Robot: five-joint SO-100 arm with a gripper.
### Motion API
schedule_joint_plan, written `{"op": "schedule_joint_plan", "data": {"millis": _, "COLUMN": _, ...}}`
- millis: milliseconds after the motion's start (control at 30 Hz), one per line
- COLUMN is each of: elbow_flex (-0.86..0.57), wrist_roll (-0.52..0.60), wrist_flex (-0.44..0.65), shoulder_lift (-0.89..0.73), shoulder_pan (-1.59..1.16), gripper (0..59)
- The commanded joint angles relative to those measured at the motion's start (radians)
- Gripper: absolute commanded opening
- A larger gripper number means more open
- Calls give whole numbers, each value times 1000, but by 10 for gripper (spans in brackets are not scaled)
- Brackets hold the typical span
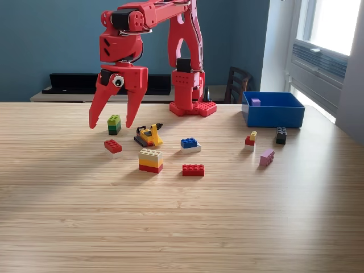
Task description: Grasp a lego block and put it in the bin.
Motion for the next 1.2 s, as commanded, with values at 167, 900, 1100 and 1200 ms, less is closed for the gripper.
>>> {"op": "schedule_joint_plan", "data": {"millis": 167, "elbow_flex": -109, "wrist_roll": 3, "wrist_flex": -5, "shoulder_lift": -94, "shoulder_pan": 9, "gripper": 310}}
{"op": "schedule_joint_plan", "data": {"millis": 900, "elbow_flex": -456, "wrist_roll": 2, "wrist_flex": 138, "shoulder_lift": -443, "shoulder_pan": 21, "gripper": 172}}
{"op": "schedule_joint_plan", "data": {"millis": 1100, "elbow_flex": -472, "wrist_roll": -32, "wrist_flex": 146, "shoulder_lift": -463, "shoulder_pan": 23, "gripper": 52}}
{"op": "schedule_joint_plan", "data": {"millis": 1200, "elbow_flex": -471, "wrist_roll": -49, "wrist_flex": 146, "shoulder_lift": -462, "shoulder_pan": 26, "gripper": 1}}
